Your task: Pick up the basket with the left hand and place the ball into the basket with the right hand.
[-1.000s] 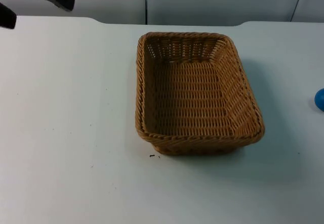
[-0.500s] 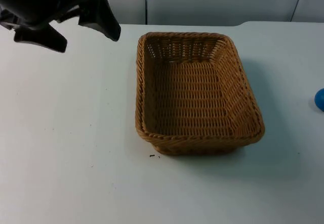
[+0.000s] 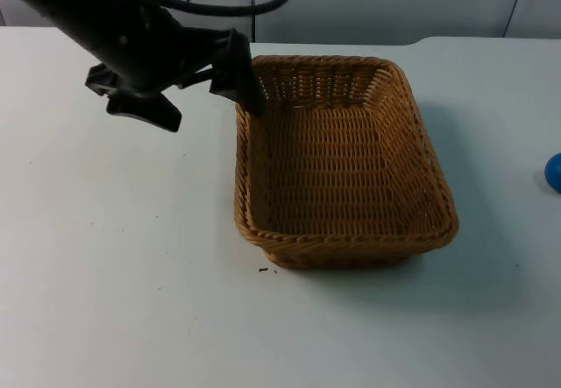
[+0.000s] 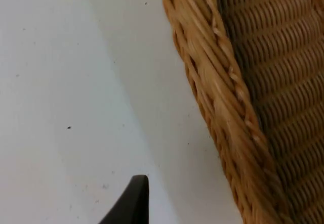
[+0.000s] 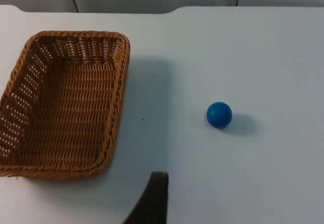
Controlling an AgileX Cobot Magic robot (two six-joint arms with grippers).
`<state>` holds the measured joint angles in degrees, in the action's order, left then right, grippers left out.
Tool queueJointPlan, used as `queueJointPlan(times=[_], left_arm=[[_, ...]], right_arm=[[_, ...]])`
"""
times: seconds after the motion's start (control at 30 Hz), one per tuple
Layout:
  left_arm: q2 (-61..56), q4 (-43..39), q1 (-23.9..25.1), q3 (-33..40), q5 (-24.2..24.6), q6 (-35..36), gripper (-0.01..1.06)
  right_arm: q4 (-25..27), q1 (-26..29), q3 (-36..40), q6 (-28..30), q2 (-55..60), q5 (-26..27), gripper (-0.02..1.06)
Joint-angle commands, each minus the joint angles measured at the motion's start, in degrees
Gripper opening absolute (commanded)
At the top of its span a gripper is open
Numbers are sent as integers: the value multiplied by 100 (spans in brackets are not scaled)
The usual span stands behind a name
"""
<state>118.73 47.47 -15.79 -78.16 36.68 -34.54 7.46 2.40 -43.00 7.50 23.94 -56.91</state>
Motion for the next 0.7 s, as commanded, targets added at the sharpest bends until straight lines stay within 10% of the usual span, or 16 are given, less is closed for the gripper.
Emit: queueJointPlan(times=[0.0,0.67], left_arm=[[175,97,-61,-196,-12,56,105],[1313,164,-347,-1147,158,333,104]], right_arm=[[-9,48,-47,-11,29,-5,85],[-9,48,-47,-9,29,83,85]])
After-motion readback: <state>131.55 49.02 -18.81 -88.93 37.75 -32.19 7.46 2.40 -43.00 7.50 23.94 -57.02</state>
